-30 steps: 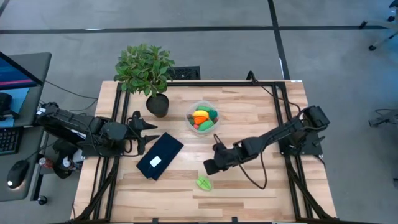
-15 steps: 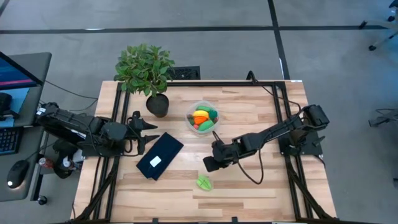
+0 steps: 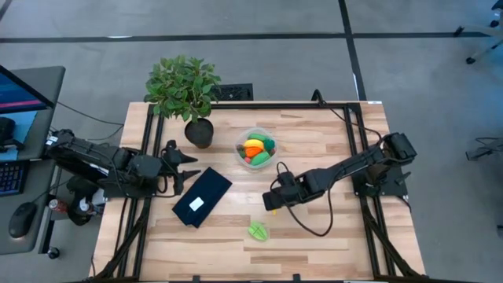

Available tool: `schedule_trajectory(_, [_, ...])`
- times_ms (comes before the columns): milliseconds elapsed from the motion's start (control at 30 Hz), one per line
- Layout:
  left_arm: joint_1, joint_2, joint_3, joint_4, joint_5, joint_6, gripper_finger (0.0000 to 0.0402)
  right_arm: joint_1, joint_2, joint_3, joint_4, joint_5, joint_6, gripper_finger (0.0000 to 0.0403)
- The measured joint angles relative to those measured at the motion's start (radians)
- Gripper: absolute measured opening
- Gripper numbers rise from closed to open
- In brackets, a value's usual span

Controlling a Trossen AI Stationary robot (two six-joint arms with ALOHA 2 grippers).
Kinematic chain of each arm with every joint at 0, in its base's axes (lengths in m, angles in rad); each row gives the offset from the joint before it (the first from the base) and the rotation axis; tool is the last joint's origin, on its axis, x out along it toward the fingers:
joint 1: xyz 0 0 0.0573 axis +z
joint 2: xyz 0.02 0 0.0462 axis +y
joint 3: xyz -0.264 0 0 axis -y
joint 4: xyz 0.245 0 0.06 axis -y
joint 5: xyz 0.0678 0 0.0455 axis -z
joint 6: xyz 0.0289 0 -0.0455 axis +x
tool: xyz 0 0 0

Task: Pick and placing Produce into tupperware
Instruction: Put the yellow corn into the transparent bin

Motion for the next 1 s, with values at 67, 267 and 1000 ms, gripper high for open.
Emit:
schedule_trajectory(67, [0.0,0.0,0.0,-0.002,-0.014,0.0,0.0199,-0.009,0.003,0.0,0.0,0.001,0.0,0.0215])
schedule_trajectory(267, [0.0,0.0,0.0,-0.001,-0.031,0.006,0.0199,-0.018,0.005,0.001,-0.006,0.028,0.002,0.0211])
schedule_trajectory(1000, [0.0,0.0,0.0,-0.002,-0.045,0.01,0.0199,-0.018,0.006,-0.024,-0.005,0.05,-0.002,0.0204])
